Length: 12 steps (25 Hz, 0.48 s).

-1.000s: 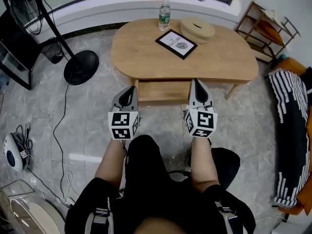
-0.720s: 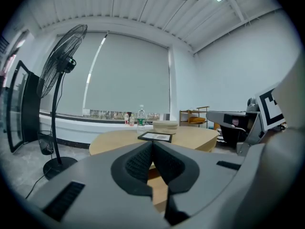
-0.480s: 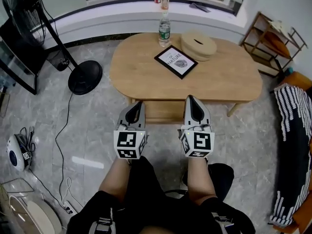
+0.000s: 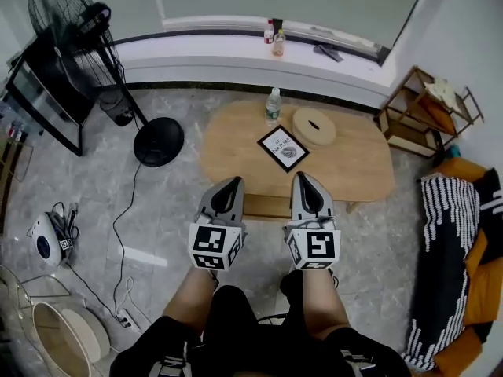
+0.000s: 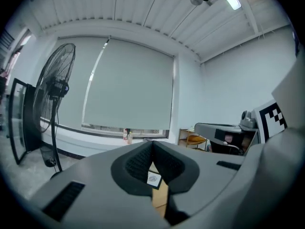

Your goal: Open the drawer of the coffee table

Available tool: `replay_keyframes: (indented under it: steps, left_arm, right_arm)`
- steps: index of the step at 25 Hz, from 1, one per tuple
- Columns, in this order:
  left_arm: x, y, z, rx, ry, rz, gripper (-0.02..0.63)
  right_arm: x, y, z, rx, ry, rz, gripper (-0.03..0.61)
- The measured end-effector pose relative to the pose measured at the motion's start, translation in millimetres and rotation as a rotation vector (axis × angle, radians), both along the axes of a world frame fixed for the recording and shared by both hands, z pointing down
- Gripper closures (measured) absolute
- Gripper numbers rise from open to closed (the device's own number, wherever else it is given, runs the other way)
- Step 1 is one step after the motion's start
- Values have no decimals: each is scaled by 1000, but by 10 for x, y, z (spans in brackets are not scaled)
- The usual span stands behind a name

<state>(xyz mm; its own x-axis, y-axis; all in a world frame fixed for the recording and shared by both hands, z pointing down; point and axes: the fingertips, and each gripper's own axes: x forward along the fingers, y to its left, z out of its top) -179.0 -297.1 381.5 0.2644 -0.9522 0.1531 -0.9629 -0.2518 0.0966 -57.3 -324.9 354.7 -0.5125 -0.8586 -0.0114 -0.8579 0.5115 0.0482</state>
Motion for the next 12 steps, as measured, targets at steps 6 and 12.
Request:
replay_keyframes:
  steps: [6,12]
  left_arm:
    - [53,473,-1625,-14,-51,38,594]
    - [447,632,-2406,25,-47,21,592]
  right_arm:
    - [6,519,-1656,-16,-48,12,565]
    - [323,667,-2522,52,-50,-24,565]
